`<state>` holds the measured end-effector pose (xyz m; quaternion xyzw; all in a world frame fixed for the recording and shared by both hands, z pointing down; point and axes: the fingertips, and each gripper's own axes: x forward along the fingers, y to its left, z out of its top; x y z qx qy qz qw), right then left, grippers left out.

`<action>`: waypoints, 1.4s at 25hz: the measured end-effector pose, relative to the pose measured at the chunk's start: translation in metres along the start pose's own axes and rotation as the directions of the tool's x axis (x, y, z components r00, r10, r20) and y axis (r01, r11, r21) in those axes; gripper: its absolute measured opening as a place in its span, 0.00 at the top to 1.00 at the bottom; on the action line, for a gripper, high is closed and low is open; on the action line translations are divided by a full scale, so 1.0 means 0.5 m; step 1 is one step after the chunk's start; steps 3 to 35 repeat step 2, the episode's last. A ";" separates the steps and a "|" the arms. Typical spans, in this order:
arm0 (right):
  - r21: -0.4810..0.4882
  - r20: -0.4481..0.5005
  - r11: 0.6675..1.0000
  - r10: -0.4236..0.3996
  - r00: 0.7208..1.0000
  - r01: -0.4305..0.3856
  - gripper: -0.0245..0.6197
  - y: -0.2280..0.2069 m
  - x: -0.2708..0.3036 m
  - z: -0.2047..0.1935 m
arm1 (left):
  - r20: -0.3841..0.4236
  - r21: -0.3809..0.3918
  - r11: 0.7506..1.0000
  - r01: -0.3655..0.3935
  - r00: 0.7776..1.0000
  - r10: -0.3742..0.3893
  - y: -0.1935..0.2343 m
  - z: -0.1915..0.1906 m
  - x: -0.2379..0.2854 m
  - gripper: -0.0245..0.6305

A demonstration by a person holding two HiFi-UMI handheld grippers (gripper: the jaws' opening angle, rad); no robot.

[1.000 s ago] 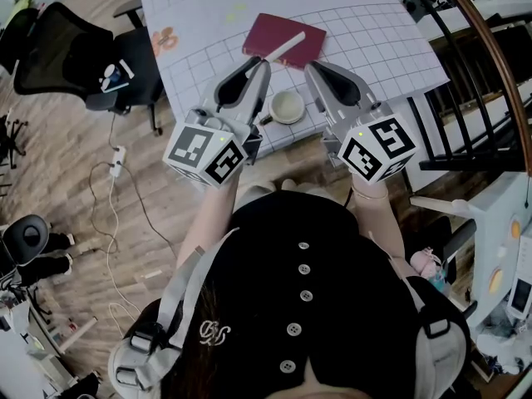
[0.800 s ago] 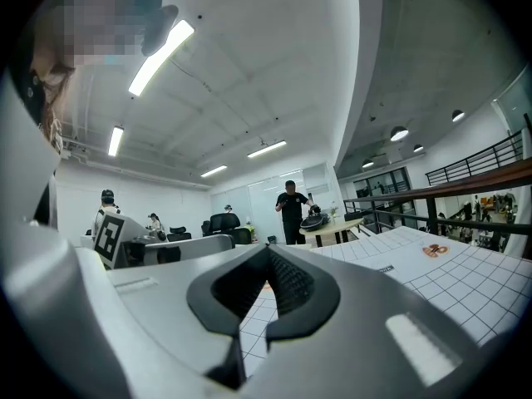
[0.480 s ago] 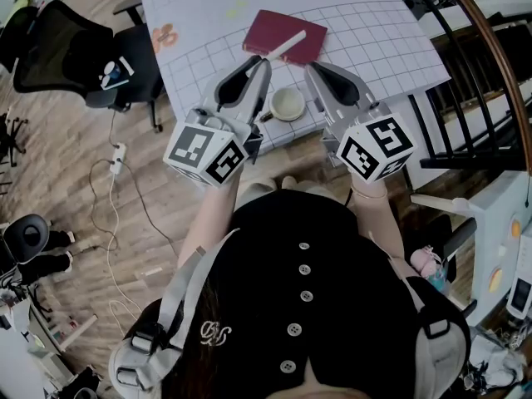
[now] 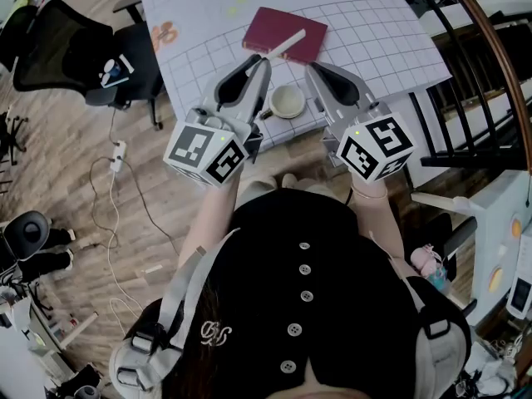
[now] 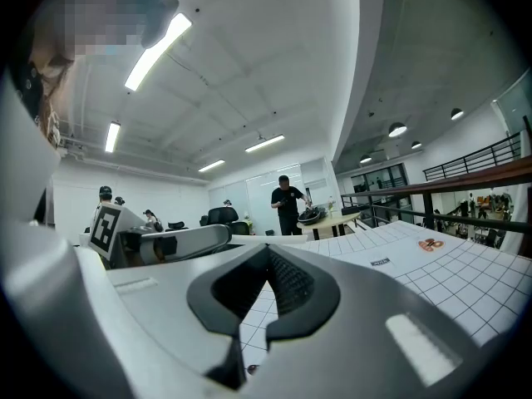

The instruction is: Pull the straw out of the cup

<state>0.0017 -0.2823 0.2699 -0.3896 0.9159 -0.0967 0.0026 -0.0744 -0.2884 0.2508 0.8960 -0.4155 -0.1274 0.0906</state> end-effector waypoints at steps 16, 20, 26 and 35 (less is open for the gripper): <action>0.002 -0.004 1.000 0.000 1.000 0.000 0.96 0.000 -0.001 -0.003 | 0.001 -0.002 1.000 -0.001 1.000 0.001 0.000 0.000 0.000 0.90; 0.002 -0.004 1.000 0.000 1.000 0.000 0.96 0.000 -0.001 -0.003 | 0.001 -0.002 1.000 -0.001 1.000 0.001 0.000 0.000 0.000 0.90; 0.002 -0.004 1.000 0.000 1.000 0.000 0.96 0.000 -0.001 -0.003 | 0.001 -0.002 1.000 -0.001 1.000 0.001 0.000 0.000 0.000 0.90; 0.002 -0.004 1.000 0.000 1.000 0.000 0.96 0.000 -0.001 -0.003 | 0.001 -0.002 1.000 -0.001 1.000 0.001 0.000 0.000 0.000 0.90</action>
